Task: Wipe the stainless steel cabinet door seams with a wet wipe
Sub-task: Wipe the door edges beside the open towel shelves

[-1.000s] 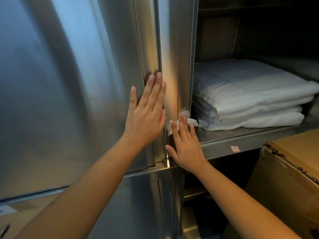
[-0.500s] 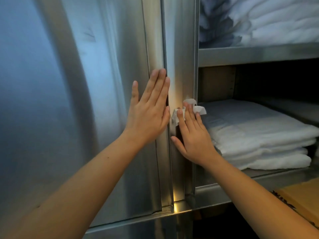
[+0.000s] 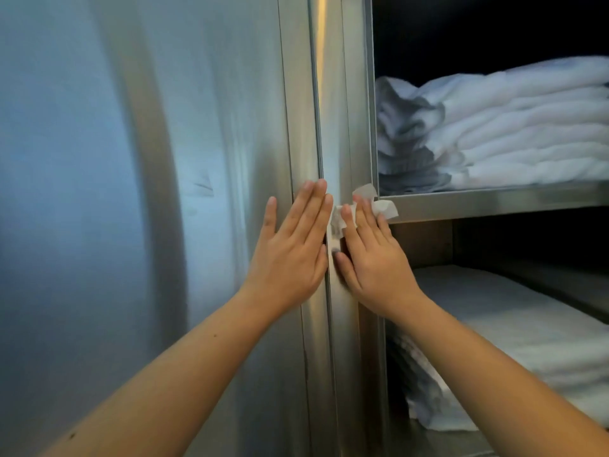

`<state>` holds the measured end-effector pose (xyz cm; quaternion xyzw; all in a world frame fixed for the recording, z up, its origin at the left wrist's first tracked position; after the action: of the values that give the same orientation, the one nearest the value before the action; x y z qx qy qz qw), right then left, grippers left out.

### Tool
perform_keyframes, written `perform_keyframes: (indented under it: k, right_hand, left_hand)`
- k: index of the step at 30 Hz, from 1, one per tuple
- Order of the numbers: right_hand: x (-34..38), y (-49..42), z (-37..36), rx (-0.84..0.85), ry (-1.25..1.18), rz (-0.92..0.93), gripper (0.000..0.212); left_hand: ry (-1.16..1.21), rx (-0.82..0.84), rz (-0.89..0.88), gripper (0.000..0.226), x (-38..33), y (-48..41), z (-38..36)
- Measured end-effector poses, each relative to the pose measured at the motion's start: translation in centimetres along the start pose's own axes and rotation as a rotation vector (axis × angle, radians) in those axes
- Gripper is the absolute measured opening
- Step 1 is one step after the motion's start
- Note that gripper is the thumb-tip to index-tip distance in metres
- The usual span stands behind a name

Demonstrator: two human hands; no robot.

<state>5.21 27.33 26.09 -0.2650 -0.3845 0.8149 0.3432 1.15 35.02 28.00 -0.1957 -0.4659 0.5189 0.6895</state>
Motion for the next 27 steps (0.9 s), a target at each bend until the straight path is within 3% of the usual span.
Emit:
perform_keyframes:
  k: [27]
  right_hand:
    - [-4.0,-14.7,8.2,0.001,0.145,0.017,0.066]
  left_hand:
    - [-0.067,-0.076,0.106,0.063,7.0,-10.9,6.1]
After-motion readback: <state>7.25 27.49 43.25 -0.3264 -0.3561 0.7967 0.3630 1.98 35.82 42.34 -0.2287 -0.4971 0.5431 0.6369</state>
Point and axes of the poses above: each hand's wrist, its own y-axis away from the middle knuckle, its own z-axis out of the back of the hand, x = y × z, the point moved 9 cm from there along -y, towards the middle knuckle, and after that the axes turned 15 degrees about x, right-handed, at the moved point
